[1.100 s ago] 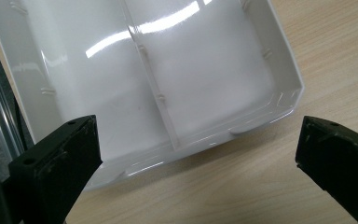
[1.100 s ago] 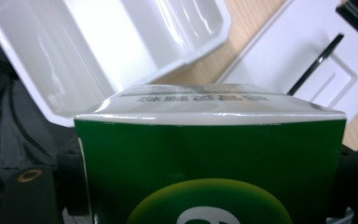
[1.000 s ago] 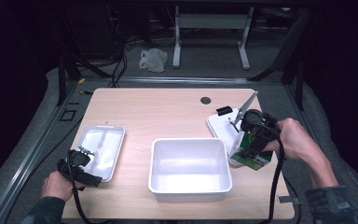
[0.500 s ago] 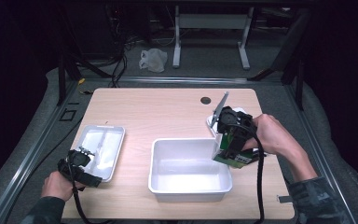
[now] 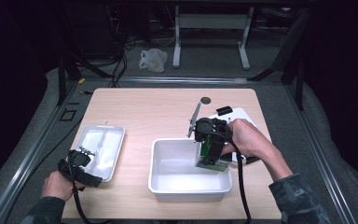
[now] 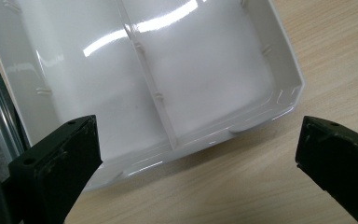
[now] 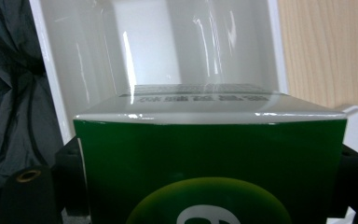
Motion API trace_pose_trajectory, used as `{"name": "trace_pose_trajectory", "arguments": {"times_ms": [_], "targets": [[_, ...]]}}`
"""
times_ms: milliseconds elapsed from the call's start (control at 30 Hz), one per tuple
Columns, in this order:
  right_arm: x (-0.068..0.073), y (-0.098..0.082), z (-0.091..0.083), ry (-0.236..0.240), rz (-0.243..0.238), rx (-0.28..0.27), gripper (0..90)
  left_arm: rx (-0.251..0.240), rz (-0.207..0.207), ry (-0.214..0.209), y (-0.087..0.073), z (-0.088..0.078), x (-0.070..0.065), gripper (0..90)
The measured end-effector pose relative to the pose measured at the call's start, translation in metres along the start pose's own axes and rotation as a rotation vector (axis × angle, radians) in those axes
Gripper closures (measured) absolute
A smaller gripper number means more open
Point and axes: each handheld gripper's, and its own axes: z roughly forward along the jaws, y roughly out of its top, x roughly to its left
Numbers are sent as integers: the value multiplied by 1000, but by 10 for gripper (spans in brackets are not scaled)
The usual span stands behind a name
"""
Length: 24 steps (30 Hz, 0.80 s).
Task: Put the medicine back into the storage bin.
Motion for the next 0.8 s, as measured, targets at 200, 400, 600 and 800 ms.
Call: {"name": "trace_pose_trajectory", "arguments": {"times_ms": [200,400,600,800], "targets": [[4,6,22,11,-18,32,162,0,1,0,0,0,0,0],[7,9,47,27,-46,65,162,1,1,-1,0,0,0,0],[6,10,69,42,-76,96,162,2,2,1,0,0,0,0],[2,7,85,43,-90,105,161,4,2,0,0,0,1,0]]}}
